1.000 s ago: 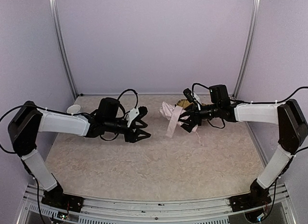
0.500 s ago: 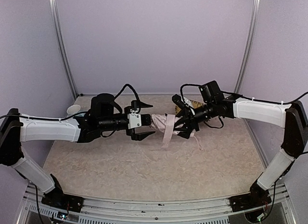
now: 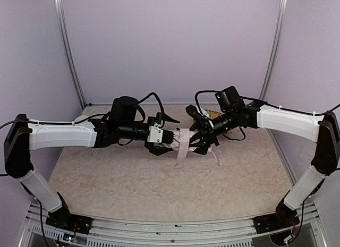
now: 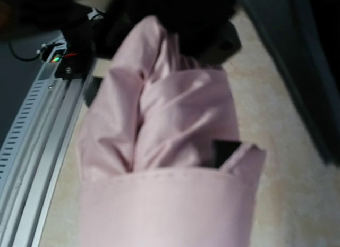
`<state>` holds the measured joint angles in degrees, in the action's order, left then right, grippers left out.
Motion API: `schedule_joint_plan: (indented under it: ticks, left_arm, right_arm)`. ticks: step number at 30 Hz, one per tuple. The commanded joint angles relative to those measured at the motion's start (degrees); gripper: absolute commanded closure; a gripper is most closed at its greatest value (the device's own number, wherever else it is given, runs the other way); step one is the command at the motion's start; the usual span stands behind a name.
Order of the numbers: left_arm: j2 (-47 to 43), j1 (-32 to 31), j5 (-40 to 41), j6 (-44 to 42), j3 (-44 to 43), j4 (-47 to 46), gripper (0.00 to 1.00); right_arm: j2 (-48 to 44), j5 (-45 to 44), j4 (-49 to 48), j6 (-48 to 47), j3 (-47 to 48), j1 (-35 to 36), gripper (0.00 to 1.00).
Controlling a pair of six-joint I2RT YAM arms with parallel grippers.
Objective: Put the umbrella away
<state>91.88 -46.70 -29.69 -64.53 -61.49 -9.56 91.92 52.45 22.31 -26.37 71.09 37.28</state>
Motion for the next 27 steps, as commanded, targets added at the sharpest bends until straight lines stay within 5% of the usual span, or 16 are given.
schedule_joint_plan:
  ticks: [1,17,19,23,27]
  left_arm:
    - [0.0,-0.1,-2.3,-3.5,-0.9,-0.2,0.07]
    - [-2.0,-2.2,-8.8,-6.4,-1.4,1.4,0.26]
    - [-1.7,-2.2,-9.0,-6.7,-1.7,2.2,0.37]
    - [-1.1,-2.5,-8.9,-6.8,-2.4,3.2,0.73]
    - [-1.1,-2.7,-8.9,-6.2,-2.4,3.3,0.9]
  right_arm:
    - [-1.9,3.6,1.8,-2.4,3.1,1.0,1.0]
    - [-0.8,4.3,3.4,-3.5,5.5,1.3,1.0]
    - [-0.6,4.3,3.4,-3.5,5.6,1.4,1.0]
    - [-0.5,4.1,3.5,-3.5,5.9,1.5,1.0]
    - [-0.7,3.6,3.7,-3.6,6.1,1.5,1.0]
